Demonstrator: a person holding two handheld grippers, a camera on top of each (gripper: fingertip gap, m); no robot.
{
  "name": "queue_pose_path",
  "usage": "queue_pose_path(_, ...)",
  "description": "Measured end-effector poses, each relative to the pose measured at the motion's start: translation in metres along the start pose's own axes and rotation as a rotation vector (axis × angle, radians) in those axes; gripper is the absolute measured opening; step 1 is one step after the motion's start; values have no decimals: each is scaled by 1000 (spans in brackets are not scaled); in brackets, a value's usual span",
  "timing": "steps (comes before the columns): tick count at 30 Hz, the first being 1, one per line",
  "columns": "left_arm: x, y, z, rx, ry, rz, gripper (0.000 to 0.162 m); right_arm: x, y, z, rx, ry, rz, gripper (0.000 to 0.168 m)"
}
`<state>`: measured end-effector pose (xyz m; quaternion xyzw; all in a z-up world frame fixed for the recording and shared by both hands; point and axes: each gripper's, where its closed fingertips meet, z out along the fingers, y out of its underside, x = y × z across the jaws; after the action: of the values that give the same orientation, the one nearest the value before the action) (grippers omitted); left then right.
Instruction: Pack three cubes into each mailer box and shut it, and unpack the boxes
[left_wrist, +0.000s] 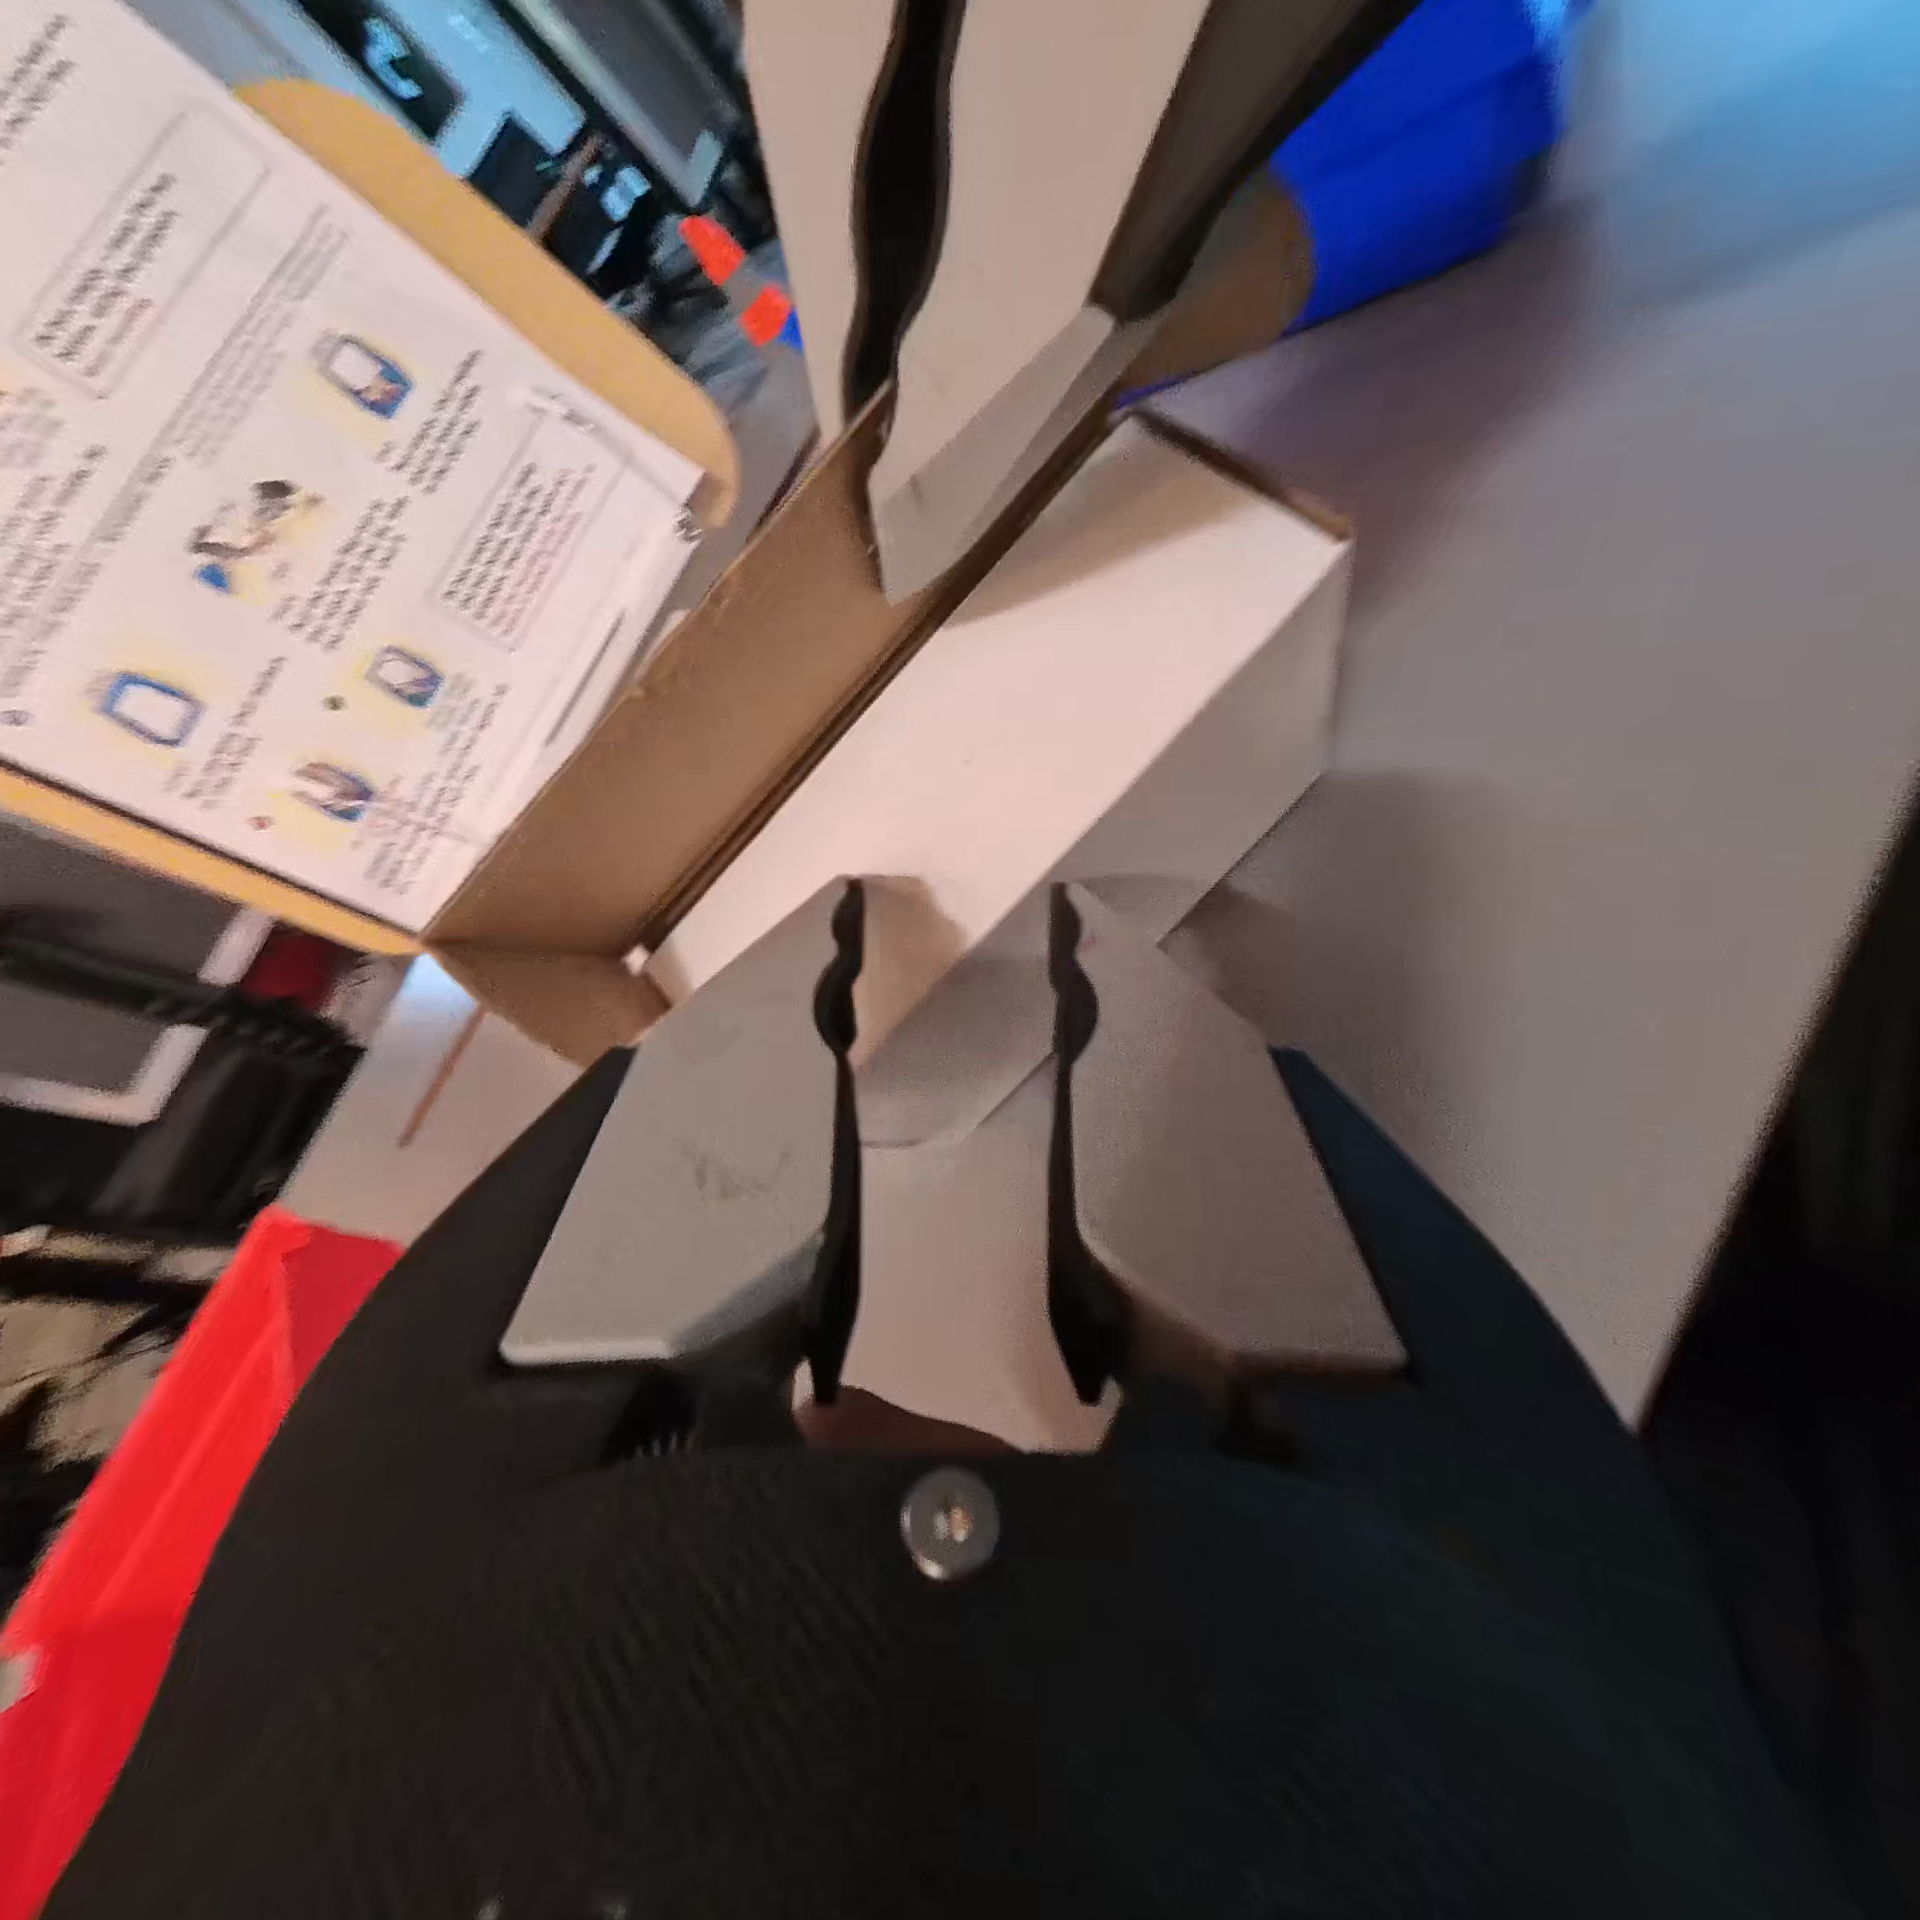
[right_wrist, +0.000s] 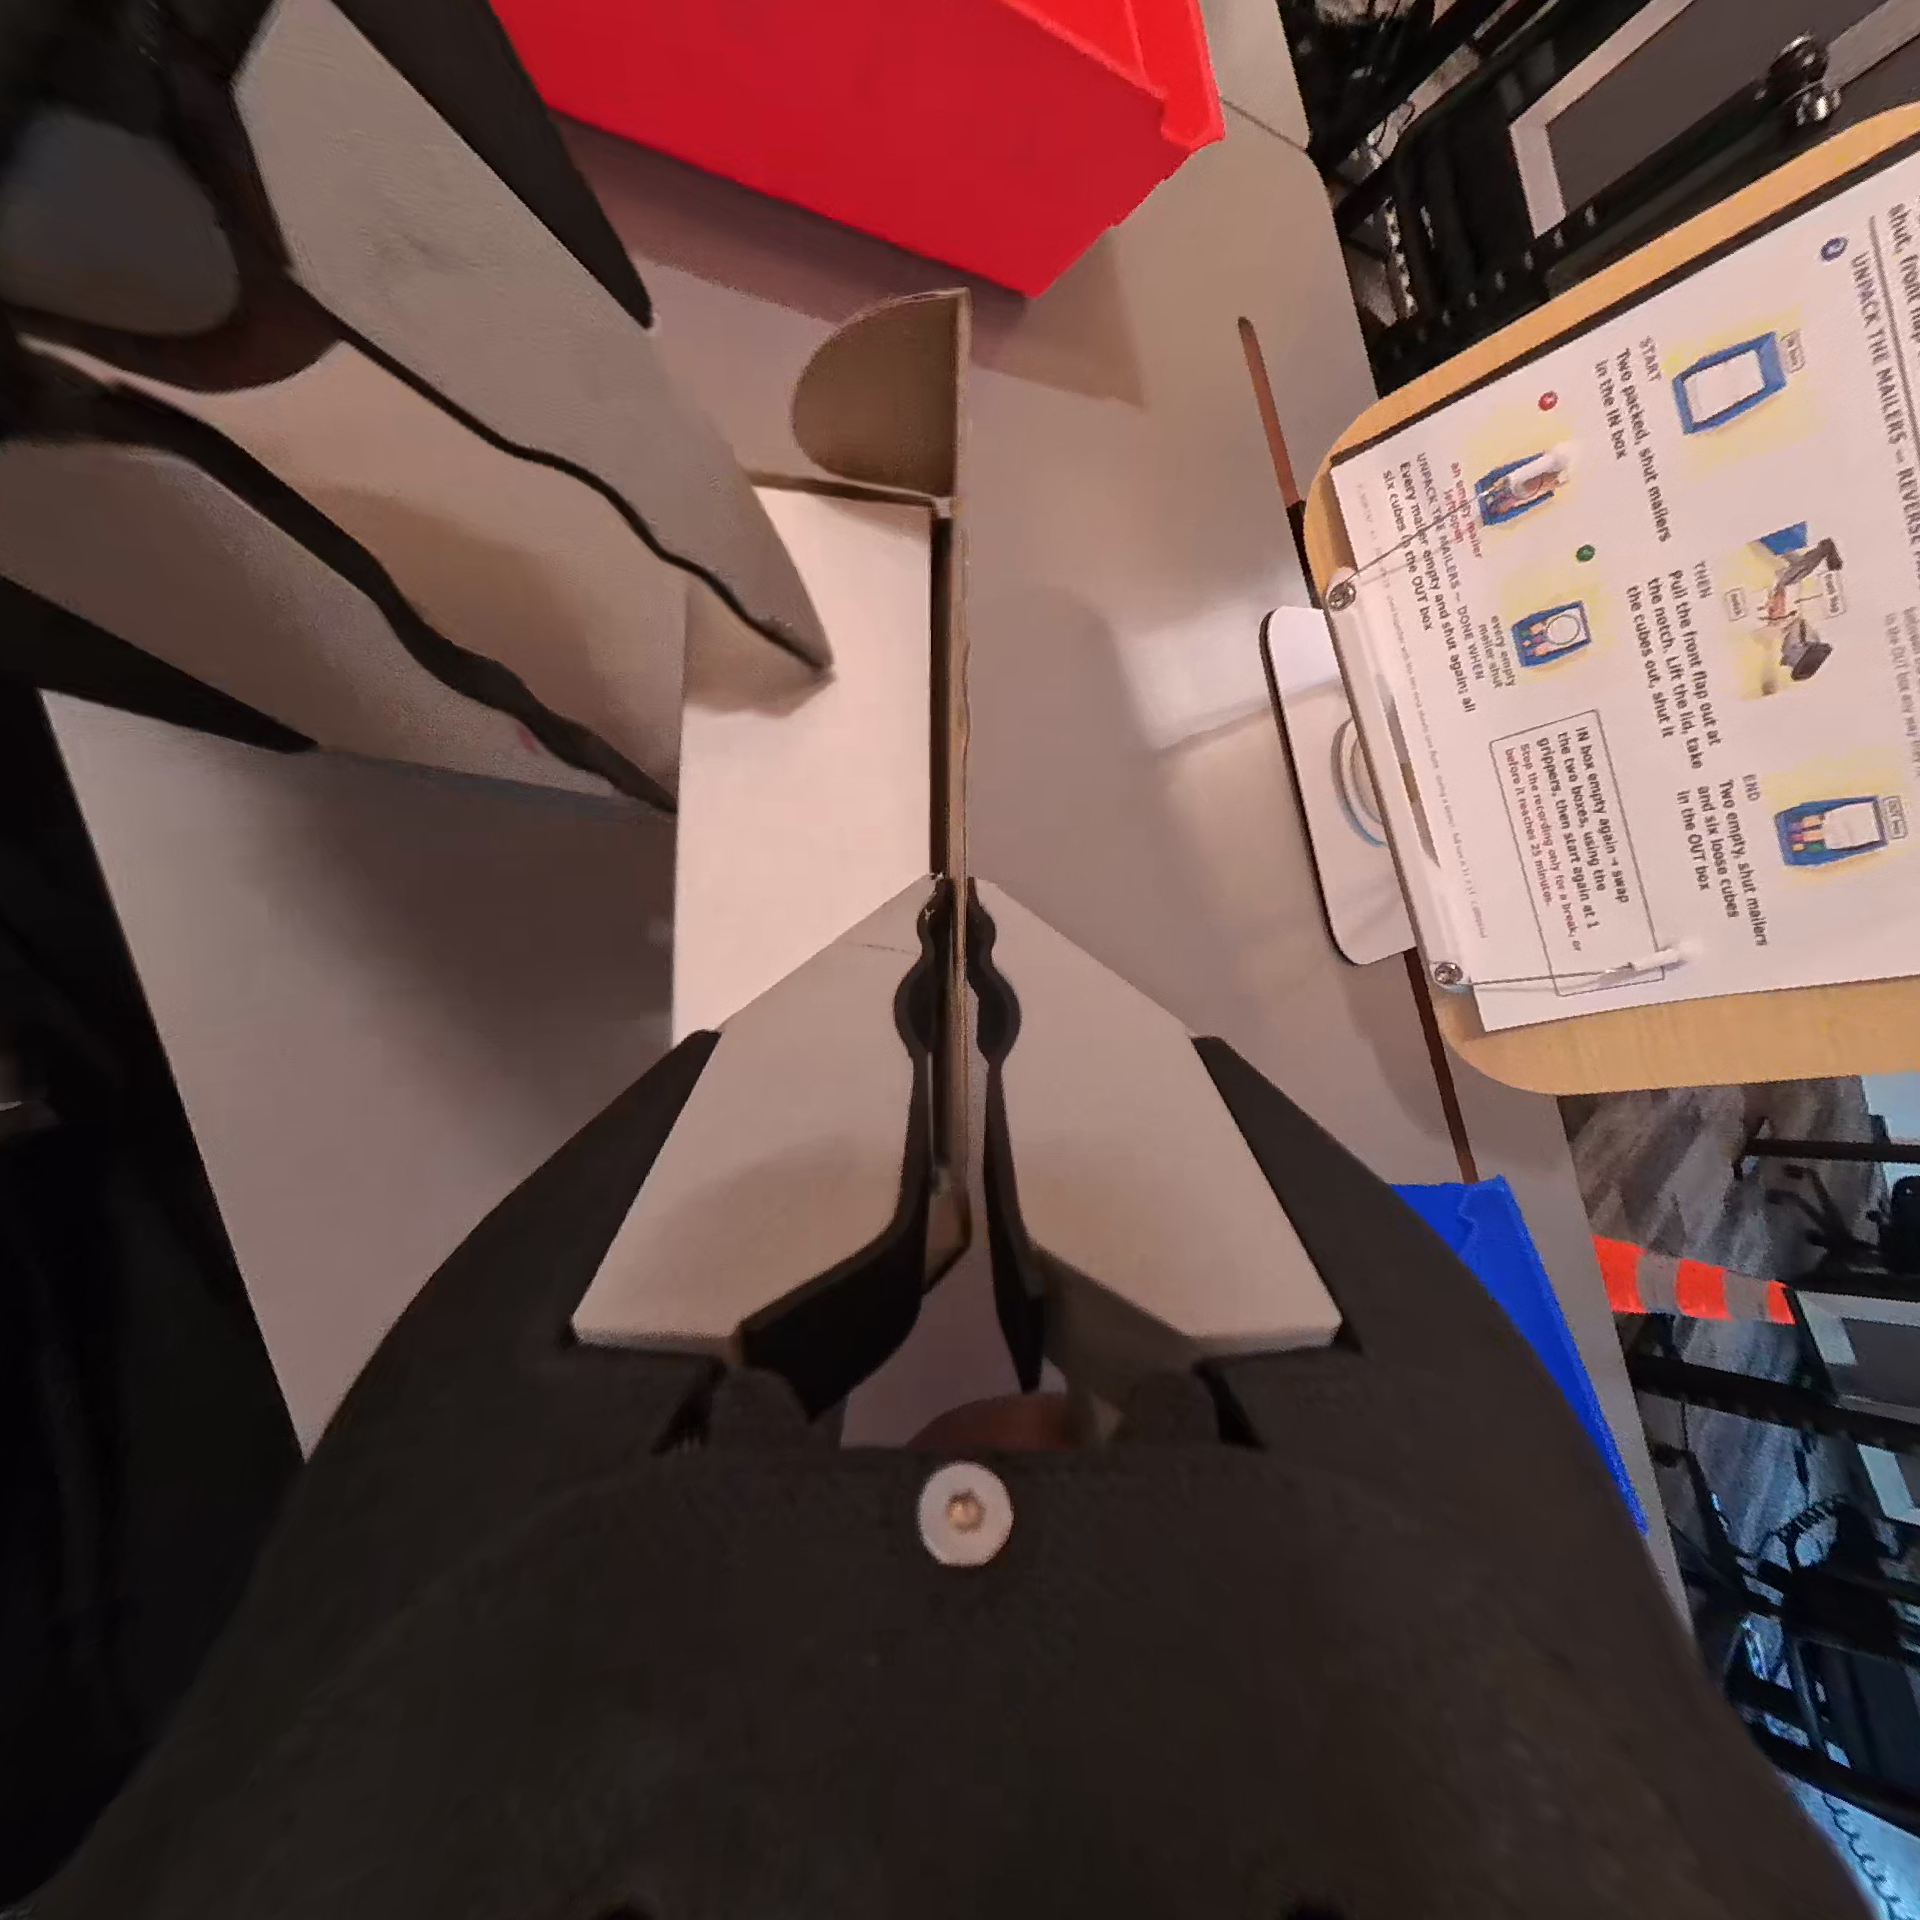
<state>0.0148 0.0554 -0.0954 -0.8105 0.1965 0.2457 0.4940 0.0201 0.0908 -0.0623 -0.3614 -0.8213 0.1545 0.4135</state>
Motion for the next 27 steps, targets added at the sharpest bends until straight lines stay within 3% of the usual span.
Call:
queue_pose_path(2, -3, 10, 5, -73, -69, 58, 42, -3, -2, 0, 17, -10, 3, 0)
queue_pose_path(7, 2, 24, 9, -148, -153, 215, 37, -12, -6, 2, 14, -28, -52, 0)
queue_pose_path(10, 5, 28, 6, -177, -123, 206, 33, -14, -10, 2, 23, -61, -19, 0)
queue_pose_path(15, 43, 43, 8, -218, 68, 198, 1, -5, -17, -1, 76, -94, 102, 0)
queue_pose_path(17, 50, 53, 11, -245, 72, 233, 0, -5, -18, -3, 95, -134, 145, 0)
queue_pose_path(23, 63, 39, -2, -152, 186, 136, 26, -3, -18, -7, 97, -96, 53, 0)
queue_pose_path(27, 52, 27, -4, -94, 170, 139, 44, -5, -19, -8, 92, -98, 21, 0)
